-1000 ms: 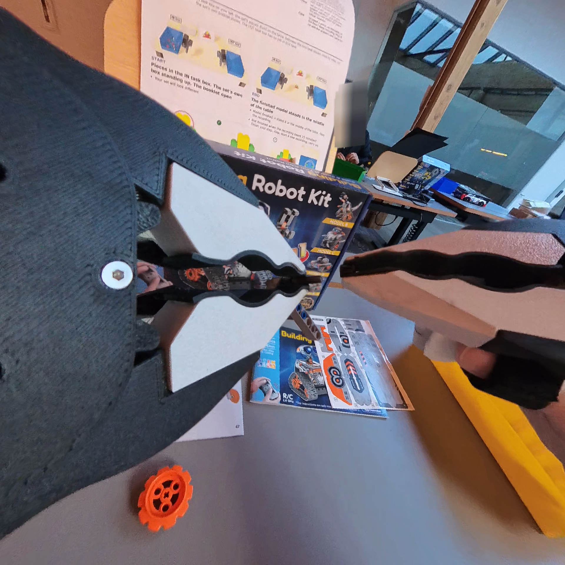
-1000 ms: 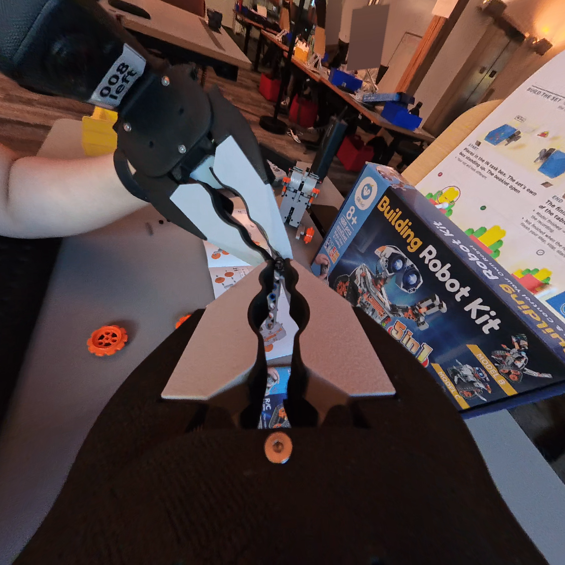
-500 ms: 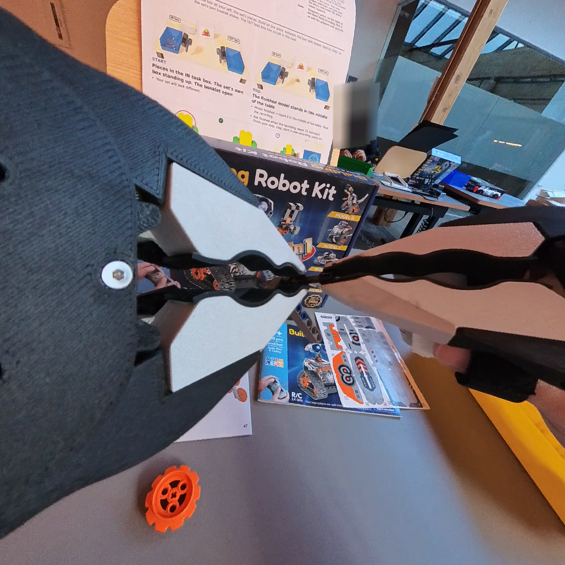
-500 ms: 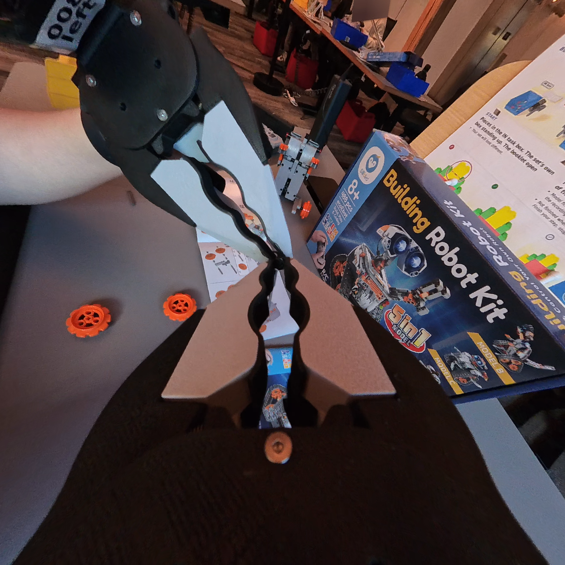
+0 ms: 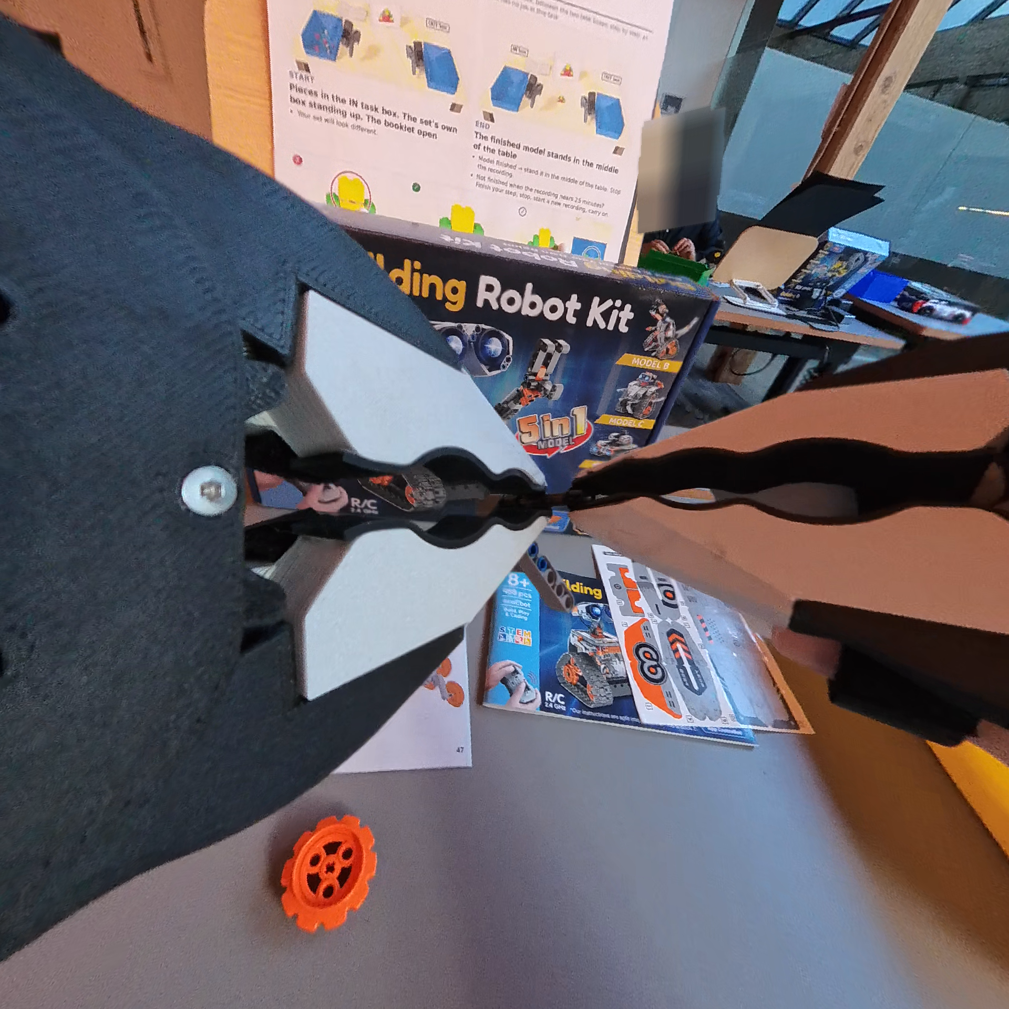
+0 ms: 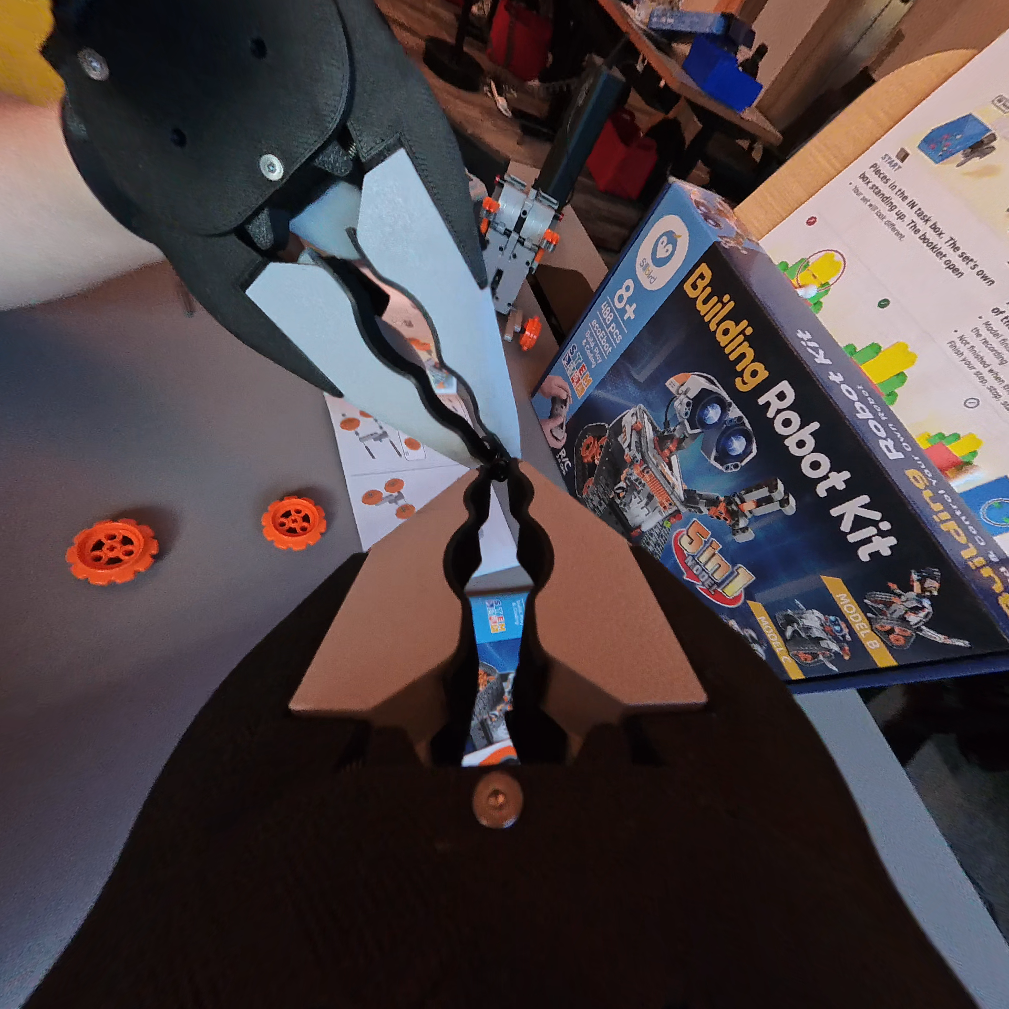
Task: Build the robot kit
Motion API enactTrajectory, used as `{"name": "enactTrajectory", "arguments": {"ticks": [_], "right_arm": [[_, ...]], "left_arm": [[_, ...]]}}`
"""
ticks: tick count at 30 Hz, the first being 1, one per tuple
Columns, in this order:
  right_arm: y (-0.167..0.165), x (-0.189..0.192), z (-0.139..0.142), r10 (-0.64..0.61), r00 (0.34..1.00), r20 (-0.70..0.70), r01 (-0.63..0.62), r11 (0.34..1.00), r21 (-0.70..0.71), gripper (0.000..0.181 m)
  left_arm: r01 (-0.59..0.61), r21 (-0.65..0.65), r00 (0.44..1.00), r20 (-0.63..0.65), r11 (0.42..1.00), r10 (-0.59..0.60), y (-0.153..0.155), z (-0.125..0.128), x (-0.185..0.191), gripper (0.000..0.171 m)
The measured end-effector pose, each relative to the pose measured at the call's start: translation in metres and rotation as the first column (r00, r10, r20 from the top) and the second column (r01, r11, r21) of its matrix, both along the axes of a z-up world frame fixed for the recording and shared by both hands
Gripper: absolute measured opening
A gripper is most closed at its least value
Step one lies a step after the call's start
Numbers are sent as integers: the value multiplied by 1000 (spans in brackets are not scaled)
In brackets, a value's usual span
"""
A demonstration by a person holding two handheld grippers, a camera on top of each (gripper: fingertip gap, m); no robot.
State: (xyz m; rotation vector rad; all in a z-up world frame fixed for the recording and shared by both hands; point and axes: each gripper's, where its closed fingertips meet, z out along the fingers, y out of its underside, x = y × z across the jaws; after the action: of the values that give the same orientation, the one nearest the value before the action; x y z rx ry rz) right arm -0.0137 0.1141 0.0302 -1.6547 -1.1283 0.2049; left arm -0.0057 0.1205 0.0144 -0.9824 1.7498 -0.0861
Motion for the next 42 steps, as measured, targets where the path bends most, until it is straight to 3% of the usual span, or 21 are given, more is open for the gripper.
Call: {"name": "enactTrajectory", "arguments": {"ticks": [7,12,17,32,42], "right_arm": [[-3,0,0,34,999,-30,-34,999,-1,5],[-5,1,-6,54,998,-29,-55,998,-34,5],[-8,-1,1,85,992,-96,-88,996,-26,5],[-8,0,9,95,988,-123,-90,995,43,5],[-9,1,0,89,989,-119,-95,995,-40,5]], "left_arm": [[31,-62,999,19,998,-30,-5,0,1,1],[34,6,999,-30,999,-34,-6,-5,1,1],[57,-42,998,16,997,-57,-10,0,1,0],[59,-121,995,93,991,-48,-10,8,4,1],[37,-26,999,34,999,-36,-10,1,6,0]]}}
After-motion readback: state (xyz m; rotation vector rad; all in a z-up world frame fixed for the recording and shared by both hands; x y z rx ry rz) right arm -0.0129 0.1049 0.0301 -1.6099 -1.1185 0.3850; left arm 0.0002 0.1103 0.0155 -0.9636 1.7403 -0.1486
